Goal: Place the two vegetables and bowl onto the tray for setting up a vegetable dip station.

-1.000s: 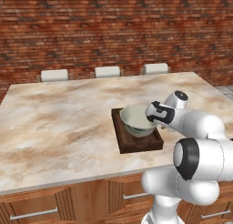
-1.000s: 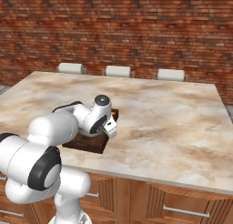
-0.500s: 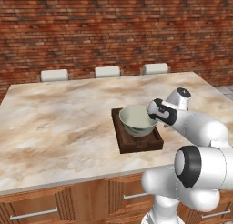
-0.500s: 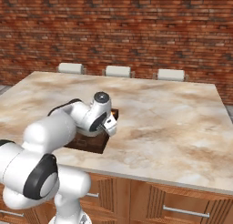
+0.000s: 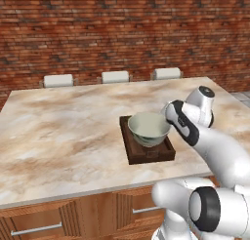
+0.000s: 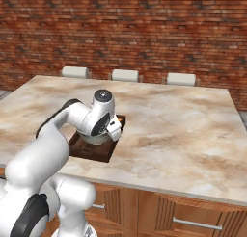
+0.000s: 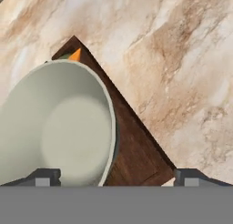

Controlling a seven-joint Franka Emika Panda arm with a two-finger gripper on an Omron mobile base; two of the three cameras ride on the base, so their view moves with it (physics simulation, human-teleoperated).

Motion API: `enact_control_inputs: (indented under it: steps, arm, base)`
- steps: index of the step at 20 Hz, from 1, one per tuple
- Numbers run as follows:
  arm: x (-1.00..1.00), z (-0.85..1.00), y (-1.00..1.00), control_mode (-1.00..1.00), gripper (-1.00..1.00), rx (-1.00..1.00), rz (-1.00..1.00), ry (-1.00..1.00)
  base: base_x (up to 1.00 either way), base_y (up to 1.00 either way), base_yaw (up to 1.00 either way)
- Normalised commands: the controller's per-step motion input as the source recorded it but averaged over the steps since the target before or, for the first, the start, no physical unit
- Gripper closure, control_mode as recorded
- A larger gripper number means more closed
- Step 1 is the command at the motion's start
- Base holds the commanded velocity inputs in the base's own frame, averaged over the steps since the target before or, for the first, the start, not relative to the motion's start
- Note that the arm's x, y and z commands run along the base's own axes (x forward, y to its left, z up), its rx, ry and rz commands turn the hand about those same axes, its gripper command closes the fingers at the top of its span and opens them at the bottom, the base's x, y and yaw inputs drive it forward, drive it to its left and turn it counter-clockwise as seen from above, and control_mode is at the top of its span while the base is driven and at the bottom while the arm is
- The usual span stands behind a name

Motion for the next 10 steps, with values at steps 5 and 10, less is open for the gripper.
enact_control_inputs:
  steps: [5, 10]
  arm:
    - [-0.5, 0.41, 0.0, -1.0, -1.0, 0.0, 0.0, 0.0]
    - [-0.51, 0.3, 0.0, -1.0, -1.0, -0.02, 0.0, 0.0]
  base:
    - [0.0, 0.0, 0.0]
    - [0.0, 0.0, 0.0]
